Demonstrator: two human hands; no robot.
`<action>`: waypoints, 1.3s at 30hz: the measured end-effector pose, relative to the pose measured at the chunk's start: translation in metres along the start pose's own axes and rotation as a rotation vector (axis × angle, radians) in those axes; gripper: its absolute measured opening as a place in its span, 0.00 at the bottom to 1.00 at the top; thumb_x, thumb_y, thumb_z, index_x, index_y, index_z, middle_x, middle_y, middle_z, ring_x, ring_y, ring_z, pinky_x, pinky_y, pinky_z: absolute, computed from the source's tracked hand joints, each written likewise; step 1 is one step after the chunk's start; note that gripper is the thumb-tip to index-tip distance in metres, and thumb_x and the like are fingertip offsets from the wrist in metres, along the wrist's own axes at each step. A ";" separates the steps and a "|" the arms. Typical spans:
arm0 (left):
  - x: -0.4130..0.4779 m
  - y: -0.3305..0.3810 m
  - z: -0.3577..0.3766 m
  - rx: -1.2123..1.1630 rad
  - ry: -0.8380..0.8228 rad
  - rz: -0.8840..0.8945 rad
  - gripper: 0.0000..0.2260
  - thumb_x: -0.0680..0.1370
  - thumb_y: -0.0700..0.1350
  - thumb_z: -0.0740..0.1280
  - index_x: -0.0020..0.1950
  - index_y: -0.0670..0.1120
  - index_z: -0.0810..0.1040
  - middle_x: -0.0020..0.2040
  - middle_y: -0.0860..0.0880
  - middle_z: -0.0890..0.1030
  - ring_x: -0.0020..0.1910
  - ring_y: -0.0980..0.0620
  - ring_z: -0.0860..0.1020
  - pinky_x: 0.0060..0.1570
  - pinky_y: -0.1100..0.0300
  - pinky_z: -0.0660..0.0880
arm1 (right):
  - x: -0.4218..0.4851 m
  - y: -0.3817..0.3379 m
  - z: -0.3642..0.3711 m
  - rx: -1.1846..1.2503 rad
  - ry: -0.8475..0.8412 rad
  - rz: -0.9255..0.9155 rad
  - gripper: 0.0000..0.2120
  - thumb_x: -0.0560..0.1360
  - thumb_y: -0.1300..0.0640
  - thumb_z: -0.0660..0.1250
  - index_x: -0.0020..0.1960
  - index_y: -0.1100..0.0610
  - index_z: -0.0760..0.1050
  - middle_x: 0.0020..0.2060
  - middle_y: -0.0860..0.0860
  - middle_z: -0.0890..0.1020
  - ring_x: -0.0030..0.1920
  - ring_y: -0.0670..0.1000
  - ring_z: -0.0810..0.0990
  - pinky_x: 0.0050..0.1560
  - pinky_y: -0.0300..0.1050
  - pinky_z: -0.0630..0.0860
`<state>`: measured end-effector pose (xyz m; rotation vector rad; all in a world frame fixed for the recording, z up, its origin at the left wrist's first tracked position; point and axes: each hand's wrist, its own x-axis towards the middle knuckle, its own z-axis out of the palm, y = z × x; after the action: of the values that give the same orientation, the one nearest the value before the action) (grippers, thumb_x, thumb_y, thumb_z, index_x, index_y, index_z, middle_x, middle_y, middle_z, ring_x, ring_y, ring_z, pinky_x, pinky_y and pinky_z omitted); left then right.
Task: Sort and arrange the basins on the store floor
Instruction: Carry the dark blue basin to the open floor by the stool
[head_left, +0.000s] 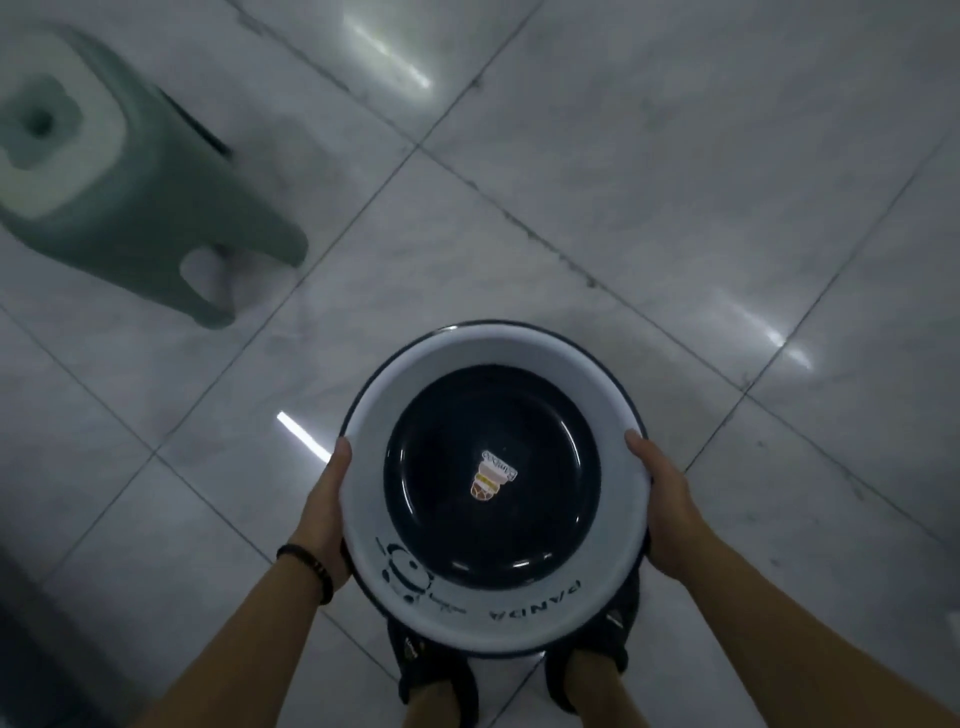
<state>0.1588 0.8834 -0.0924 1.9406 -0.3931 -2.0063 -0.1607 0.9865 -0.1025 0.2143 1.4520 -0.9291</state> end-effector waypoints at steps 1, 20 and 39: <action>-0.023 0.012 0.006 0.010 -0.008 0.010 0.29 0.77 0.68 0.61 0.65 0.48 0.82 0.58 0.39 0.84 0.58 0.36 0.81 0.60 0.40 0.77 | -0.025 -0.014 -0.003 -0.003 0.014 -0.003 0.21 0.80 0.43 0.64 0.62 0.57 0.83 0.52 0.61 0.88 0.48 0.60 0.87 0.52 0.55 0.82; -0.525 0.161 0.197 0.655 -0.853 0.193 0.26 0.76 0.55 0.73 0.71 0.45 0.77 0.64 0.38 0.81 0.62 0.35 0.80 0.65 0.35 0.73 | -0.687 -0.021 -0.078 0.344 0.635 -0.502 0.32 0.70 0.30 0.66 0.61 0.52 0.84 0.57 0.60 0.86 0.60 0.68 0.82 0.58 0.66 0.80; -0.914 -0.298 0.396 1.179 -1.405 0.172 0.25 0.73 0.59 0.72 0.65 0.46 0.82 0.61 0.38 0.83 0.60 0.33 0.81 0.66 0.31 0.71 | -1.046 0.306 -0.365 1.032 1.200 -0.561 0.24 0.76 0.36 0.65 0.52 0.56 0.83 0.43 0.60 0.86 0.45 0.63 0.85 0.53 0.61 0.83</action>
<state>-0.2251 1.5218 0.6327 0.2174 -2.2781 -2.9197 -0.0810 1.8453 0.6566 1.3554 1.9710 -2.1955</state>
